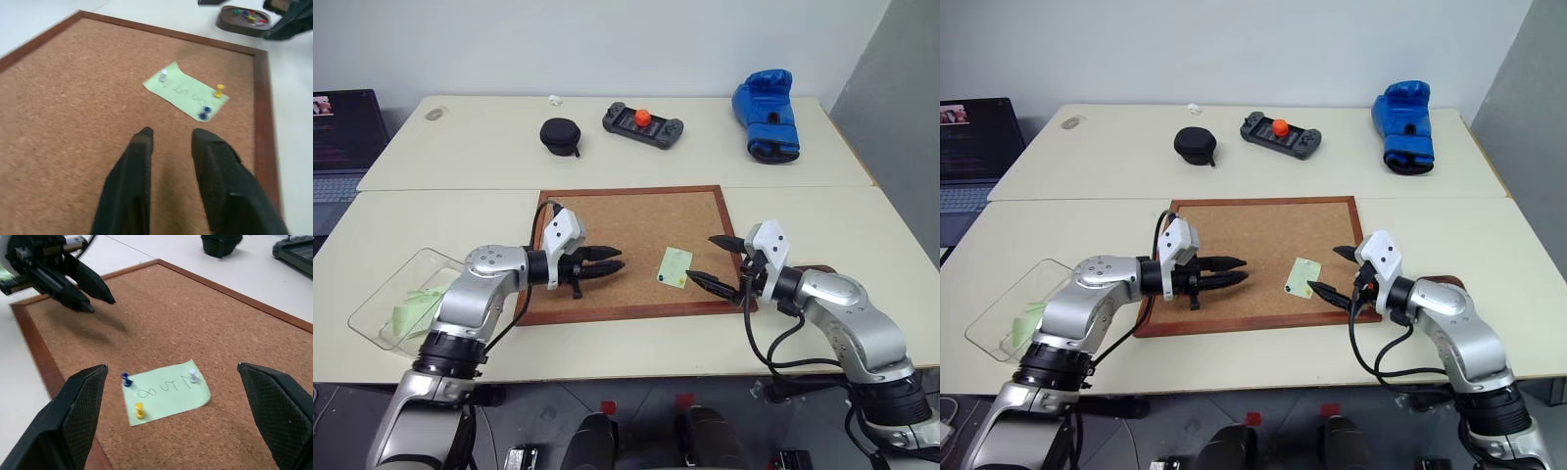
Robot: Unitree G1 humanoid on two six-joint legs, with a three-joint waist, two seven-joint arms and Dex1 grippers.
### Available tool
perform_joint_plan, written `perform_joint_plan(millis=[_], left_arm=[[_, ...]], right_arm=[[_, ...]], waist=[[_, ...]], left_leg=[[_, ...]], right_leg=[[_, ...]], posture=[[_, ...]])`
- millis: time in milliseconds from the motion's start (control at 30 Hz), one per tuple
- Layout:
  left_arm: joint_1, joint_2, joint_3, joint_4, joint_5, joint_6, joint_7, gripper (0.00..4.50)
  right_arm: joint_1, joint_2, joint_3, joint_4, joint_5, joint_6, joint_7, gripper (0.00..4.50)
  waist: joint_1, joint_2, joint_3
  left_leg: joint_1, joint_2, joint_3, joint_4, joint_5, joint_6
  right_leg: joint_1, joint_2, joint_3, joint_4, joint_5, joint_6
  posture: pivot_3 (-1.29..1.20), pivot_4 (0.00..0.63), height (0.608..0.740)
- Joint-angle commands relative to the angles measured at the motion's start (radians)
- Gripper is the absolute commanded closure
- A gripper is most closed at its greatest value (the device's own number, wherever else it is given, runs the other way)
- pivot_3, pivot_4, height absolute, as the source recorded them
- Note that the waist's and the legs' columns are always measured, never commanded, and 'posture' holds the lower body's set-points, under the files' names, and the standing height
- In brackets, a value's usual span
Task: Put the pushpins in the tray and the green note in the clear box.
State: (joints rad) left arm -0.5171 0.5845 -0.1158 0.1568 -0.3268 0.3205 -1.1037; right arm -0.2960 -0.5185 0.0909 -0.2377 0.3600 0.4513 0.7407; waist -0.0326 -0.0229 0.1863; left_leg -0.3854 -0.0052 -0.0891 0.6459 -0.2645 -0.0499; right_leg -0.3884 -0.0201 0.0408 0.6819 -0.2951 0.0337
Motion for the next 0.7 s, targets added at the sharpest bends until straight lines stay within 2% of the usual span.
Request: perform_joint_plan(millis=[33,100,467,700], left_arm=[[-0.024,-0.012,0.009,0.017,0.009,-0.035,-0.009,4.13],[-0.022,-0.02,0.007,0.029,0.014,-0.041,-0.007,4.43],[0.058,-0.066,-0.077,0.135,0.131,-0.11,0.018,4.43],[0.057,-0.07,-0.068,0.165,0.133,-0.125,0.019,4.43]], right_arm=[[-0.028,0.019,0.004,0.0,-0.019,-0.037,-0.002,0.0],[-0.035,0.034,0.016,0.014,-0.03,-0.045,-0.003,0.0],[-0.111,0.123,0.057,0.159,-0.078,-0.1,-0.001,0.0],[-0.169,0.161,0.071,0.273,-0.101,-0.145,0.016,0.0]], waist=[[-0.001,0.0,0.0],[-0.001,0.0,0.0],[-0.002,0.0,0.0],[-0.001,0.002,-0.002]], left_leg=[[0.0,0.0,0.0,0.0,0.0,0.0],[0.0,0.0,0.0,0.0,0.0,0.0],[0.001,0.0,0.0,0.0,0.0,0.0],[0.002,0.0,0.0,0.0,0.0,0.0]], right_leg=[[0.0,0.0,0.0,0.0,0.0,0.0],[0.0,0.0,0.0,0.0,0.0,0.0],[0.0,0.0,0.0,0.001,0.0,0.0],[0.002,0.0,0.0,0.001,0.0,0.0]], posture=[[0.0,0.15,0.74],[0.0,0.15,0.74],[0.0,0.15,0.74],[0.0,0.15,0.74]])
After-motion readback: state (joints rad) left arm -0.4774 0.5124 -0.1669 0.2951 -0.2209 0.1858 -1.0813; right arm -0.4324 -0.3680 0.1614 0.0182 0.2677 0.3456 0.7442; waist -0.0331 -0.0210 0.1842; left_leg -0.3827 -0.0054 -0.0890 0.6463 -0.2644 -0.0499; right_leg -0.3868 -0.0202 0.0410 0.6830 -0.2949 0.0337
